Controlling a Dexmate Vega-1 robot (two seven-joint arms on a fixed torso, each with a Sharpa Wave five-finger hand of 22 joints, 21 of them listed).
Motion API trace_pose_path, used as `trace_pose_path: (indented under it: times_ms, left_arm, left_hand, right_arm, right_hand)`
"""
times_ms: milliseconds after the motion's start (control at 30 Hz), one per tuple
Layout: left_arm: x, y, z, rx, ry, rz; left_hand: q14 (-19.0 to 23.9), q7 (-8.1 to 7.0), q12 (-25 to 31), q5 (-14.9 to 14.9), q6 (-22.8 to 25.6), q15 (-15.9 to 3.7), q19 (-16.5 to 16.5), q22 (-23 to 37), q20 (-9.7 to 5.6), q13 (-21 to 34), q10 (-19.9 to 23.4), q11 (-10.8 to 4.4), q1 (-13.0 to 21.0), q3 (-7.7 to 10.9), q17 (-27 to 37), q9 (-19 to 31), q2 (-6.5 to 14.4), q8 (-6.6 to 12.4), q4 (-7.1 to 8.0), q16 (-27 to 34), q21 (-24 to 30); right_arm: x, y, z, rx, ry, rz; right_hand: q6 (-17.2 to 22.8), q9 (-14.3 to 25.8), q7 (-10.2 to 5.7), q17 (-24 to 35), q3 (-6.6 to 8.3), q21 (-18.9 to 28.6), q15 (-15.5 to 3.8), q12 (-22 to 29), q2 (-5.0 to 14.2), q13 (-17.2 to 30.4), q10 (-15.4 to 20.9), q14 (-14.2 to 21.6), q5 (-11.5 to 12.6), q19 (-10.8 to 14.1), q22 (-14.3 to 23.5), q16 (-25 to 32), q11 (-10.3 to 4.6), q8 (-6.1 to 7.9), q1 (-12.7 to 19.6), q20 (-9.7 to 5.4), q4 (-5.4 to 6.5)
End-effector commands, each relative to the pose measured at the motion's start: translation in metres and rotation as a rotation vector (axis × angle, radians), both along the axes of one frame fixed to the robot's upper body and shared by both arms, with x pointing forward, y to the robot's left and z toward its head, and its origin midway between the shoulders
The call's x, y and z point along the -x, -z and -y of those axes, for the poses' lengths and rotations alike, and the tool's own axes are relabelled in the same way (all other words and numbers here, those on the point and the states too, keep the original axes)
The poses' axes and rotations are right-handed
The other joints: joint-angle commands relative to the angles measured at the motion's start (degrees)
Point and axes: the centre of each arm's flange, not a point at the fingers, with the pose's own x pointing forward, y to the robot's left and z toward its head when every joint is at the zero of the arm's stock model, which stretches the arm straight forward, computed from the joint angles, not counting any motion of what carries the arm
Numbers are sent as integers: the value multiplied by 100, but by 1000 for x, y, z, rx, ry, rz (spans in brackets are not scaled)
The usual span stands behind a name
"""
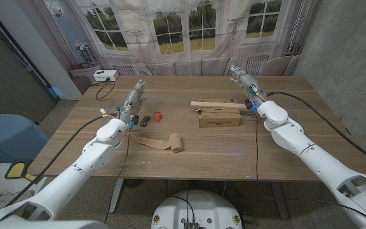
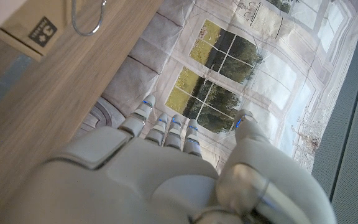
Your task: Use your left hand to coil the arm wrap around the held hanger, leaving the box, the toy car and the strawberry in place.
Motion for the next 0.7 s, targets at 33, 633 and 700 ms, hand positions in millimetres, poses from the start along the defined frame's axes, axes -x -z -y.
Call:
trace_pose_path:
  times_ms: [33, 633, 700]
  left_arm:
    - [6, 0, 4, -15, 25, -17]
    - [16, -8, 15, -5, 35, -20]
    - [17, -9, 15, 1, 38, -21]
  left_hand:
    - [167, 69, 61, 47, 95, 172, 138, 15, 108, 16, 55, 64, -98, 5, 19, 20, 1, 51, 29, 67, 78]
    - [561, 136, 161, 48, 383, 277, 436, 28, 237, 31, 371, 173, -143, 0, 39, 23, 8, 94, 39, 129, 179]
    - [564, 139, 162, 48, 391, 275, 441, 28, 241, 32, 377, 174, -143, 0, 39, 23, 9, 95, 39, 128, 179]
  right_arm:
    - [29, -15, -4, 163, 155, 88]
    - [54, -16, 8, 359, 319, 84]
    - [55, -15, 9, 382, 341, 81]
  right_hand:
    - [134, 13, -8, 14, 28, -29, 13, 44, 39, 10, 54, 31, 38, 70, 8, 54, -9, 59, 58, 2, -39]
    - [225, 13, -9, 7, 85, -20, 43, 42, 130, 9, 86, 177, 64, 159, 10, 99, -68, 59, 174, 95, -90]
    - [229, 13, -9, 7, 92, -19, 40, 43, 139, 9, 91, 186, 67, 166, 10, 101, -68, 57, 187, 98, -95]
